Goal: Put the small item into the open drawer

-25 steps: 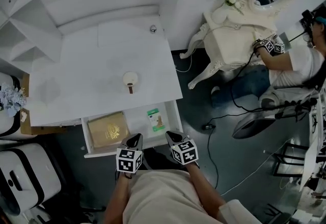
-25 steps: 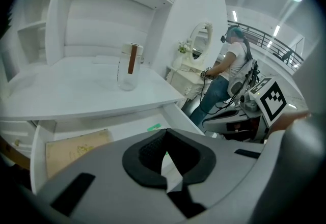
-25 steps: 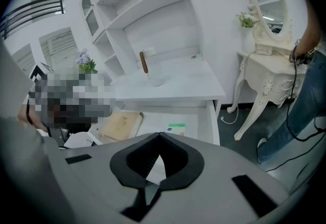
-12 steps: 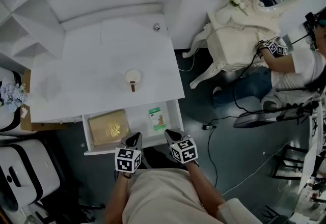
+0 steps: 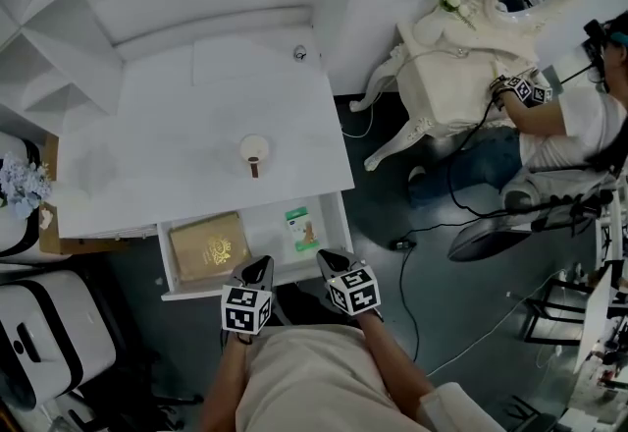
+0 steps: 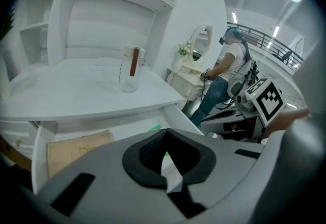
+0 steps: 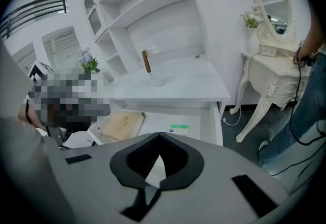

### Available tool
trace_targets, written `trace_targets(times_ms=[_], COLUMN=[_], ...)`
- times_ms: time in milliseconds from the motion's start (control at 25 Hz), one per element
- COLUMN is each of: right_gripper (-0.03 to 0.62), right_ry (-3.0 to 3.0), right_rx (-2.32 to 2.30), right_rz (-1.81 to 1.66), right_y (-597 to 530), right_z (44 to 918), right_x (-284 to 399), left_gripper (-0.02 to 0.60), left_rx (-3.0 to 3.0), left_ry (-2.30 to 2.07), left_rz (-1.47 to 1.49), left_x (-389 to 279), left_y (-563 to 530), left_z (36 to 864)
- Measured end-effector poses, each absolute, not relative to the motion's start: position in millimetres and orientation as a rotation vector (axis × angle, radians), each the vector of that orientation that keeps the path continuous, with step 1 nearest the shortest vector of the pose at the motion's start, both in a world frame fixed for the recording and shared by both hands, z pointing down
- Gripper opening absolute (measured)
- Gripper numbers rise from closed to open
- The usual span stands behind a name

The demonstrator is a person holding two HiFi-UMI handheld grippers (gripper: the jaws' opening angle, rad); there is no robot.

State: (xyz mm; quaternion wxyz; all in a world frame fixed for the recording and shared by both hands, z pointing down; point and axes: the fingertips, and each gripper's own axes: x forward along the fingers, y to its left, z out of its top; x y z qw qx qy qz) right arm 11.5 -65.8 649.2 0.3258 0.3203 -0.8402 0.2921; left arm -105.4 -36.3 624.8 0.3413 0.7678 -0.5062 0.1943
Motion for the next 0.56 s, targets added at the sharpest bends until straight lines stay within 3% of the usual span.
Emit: trace_targets(times_ms=[560], right_gripper=[0.025], right_ry=[-2.199], right_rx=[0.842], right_rz=[0.769], right_y=[-65.1], right_z=[648.2], right_x=[12.0], left_gripper=[0.015], left_rx=[2.011], left_ry=[-1.303], left_rz=[0.533], left_x=[-102.0], left_y=[-35.5], left_z=[624.4])
